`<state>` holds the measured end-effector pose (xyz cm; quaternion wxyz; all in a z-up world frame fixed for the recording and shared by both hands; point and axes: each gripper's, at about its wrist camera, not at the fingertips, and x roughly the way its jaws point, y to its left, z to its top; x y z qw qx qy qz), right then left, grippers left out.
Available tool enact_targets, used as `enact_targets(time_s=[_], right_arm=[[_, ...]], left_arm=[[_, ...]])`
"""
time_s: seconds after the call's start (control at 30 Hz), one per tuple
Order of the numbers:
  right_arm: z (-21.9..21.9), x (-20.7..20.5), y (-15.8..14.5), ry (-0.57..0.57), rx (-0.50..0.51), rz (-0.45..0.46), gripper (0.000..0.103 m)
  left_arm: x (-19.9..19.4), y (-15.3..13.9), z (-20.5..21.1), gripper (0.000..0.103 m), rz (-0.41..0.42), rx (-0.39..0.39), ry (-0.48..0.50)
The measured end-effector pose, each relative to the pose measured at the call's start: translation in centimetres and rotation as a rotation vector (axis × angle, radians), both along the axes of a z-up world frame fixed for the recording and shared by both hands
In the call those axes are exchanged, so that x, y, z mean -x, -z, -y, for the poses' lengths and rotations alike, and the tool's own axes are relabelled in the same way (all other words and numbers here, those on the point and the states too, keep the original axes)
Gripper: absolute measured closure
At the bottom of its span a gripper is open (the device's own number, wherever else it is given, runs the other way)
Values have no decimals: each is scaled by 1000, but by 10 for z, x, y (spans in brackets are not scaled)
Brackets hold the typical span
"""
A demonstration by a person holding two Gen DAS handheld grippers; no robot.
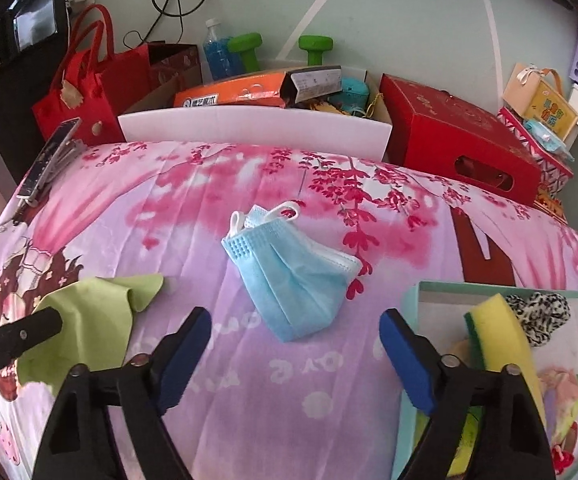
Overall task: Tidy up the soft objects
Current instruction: 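Close the left tool on the green cloth while the right tool approaches the blue mask, then grasp the blue face mask with the right tool while the left tool lifts the cloth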
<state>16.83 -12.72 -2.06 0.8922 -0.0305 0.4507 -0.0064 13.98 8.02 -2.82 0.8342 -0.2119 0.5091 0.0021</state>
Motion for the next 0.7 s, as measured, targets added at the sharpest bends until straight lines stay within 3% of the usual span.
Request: enact_targets(time_s=[0.1, 0.23, 0.43, 0.7], right_arm=[[0, -4, 4, -4, -1, -3, 26], [-3, -8, 13, -16, -4, -17, 45], [-2, -10, 22, -6, -12, -36, 65], [3, -9, 23, 14, -25, -35, 82]], left_arm=[[-3, 2, 8, 56, -10, -28, 23], [-6, 8, 21, 53, -35, -94, 55], [-10, 14, 36, 51, -62, -212, 88], [-12, 22, 43, 49, -87, -311, 105]])
